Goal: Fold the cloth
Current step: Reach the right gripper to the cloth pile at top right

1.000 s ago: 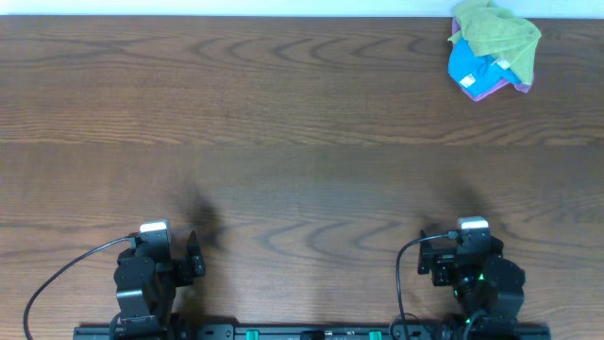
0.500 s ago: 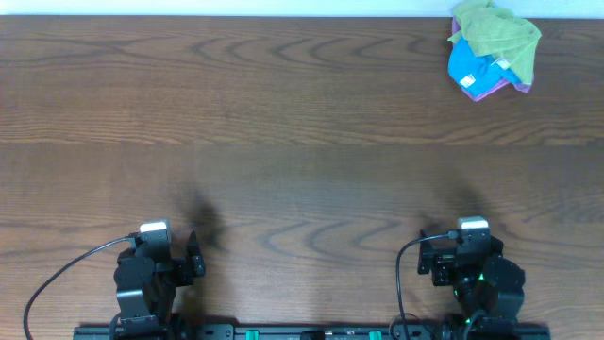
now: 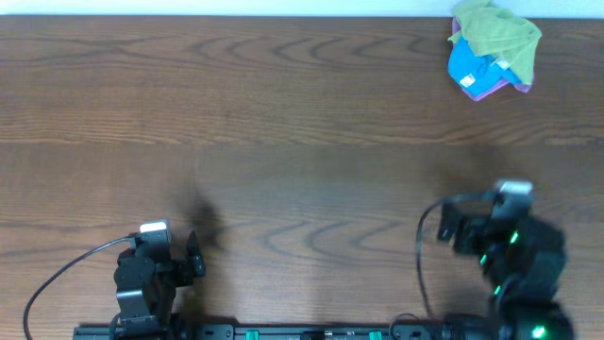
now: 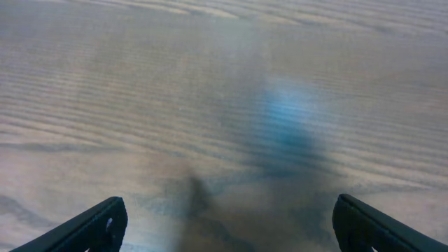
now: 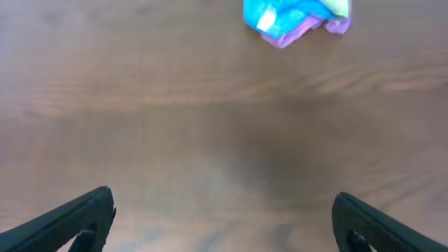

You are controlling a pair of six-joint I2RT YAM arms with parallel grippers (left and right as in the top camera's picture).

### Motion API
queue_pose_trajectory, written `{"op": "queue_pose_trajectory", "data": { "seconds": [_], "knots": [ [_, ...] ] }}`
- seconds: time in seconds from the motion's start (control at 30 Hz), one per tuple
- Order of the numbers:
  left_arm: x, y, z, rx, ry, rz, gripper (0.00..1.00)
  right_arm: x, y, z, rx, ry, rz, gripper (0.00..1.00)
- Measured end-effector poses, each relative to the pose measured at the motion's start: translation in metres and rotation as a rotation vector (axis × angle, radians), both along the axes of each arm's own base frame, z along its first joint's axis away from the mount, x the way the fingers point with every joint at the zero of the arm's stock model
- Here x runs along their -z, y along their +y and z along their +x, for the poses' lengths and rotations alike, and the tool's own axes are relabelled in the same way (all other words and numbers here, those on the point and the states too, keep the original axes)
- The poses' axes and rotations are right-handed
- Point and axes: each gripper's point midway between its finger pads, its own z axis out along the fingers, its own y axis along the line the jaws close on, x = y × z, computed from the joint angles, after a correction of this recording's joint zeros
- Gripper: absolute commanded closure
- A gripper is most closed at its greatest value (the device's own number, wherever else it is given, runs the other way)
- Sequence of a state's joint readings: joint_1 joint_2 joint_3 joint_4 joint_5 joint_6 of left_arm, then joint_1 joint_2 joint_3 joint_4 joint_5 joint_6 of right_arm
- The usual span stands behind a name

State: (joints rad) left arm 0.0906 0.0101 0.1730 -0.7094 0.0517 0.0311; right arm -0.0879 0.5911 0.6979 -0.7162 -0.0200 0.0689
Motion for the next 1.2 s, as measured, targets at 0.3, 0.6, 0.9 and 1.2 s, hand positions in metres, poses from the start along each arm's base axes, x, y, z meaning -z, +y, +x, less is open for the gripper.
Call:
{"op": "queue_pose_trajectory", "data": {
  "seconds": [0.3,0.6,0.9,1.2],
  "knots": [
    [0.0,0.0,0.0,0.0,-0.002,0.0,0.05,-0.057,-0.022,0.099,0.072,0.149,0.006,0.01],
    [0.0,0.0,0.0,0.0,0.0,0.0,0.05,-0.038,-0.068,0.198,0.159,0.241,0.017,0.01],
    [0.0,0.0,0.0,0.0,-0.001,0.0,0.05,-0.009,-0.096,0.246,0.2,0.23,-0.011,0.01],
    [0.0,0.0,0.0,0.0,-0.001,0.0,0.05,-0.035,-0.107,0.291,0.186,0.031,-0.069,0.01]
  ]
}}
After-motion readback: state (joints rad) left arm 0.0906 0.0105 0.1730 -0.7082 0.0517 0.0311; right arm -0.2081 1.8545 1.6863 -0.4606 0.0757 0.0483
